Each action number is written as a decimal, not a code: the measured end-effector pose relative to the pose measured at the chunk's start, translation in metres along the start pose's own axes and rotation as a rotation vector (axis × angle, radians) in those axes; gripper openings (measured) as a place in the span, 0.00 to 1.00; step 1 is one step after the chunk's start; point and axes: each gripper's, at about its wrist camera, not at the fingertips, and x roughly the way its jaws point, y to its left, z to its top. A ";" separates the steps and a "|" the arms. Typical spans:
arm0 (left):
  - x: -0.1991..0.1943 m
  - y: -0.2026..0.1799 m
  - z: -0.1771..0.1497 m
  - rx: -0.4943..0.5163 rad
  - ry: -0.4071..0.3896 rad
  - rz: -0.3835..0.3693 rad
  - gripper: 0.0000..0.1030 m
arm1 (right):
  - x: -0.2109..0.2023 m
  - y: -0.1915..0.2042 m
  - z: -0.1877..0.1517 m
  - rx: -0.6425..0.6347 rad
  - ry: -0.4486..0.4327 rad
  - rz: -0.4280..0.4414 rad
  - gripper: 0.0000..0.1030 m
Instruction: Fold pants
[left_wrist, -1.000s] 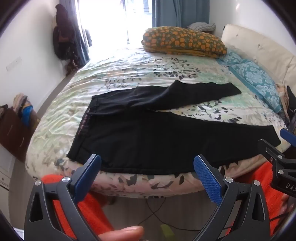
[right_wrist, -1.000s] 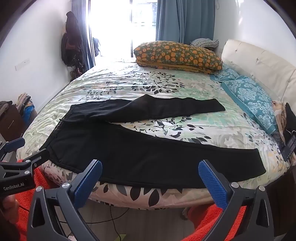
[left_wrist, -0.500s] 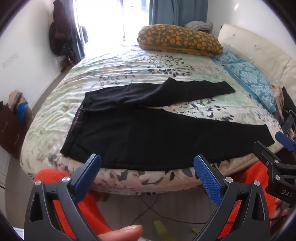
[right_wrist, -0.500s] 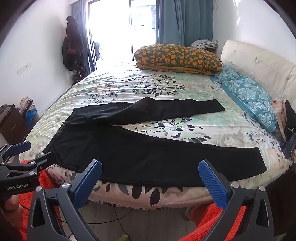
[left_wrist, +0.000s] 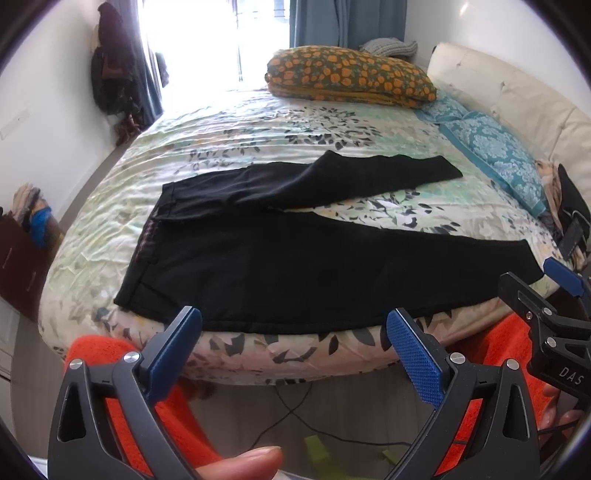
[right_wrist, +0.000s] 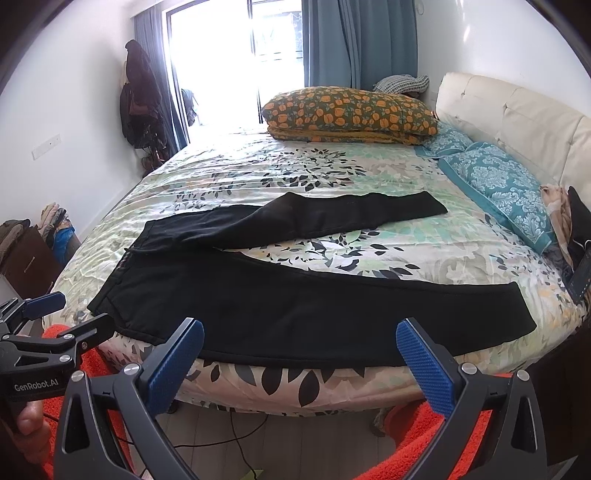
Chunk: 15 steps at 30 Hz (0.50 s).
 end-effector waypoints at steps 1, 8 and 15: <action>0.000 0.000 0.000 0.001 0.002 0.003 0.98 | 0.000 0.000 0.000 -0.001 -0.001 -0.002 1.00; 0.001 0.005 -0.004 -0.009 0.018 0.004 0.98 | 0.003 0.001 -0.003 -0.006 0.017 0.004 1.00; 0.000 0.005 -0.005 -0.011 0.012 0.001 0.98 | 0.003 0.006 -0.004 -0.023 0.014 0.008 1.00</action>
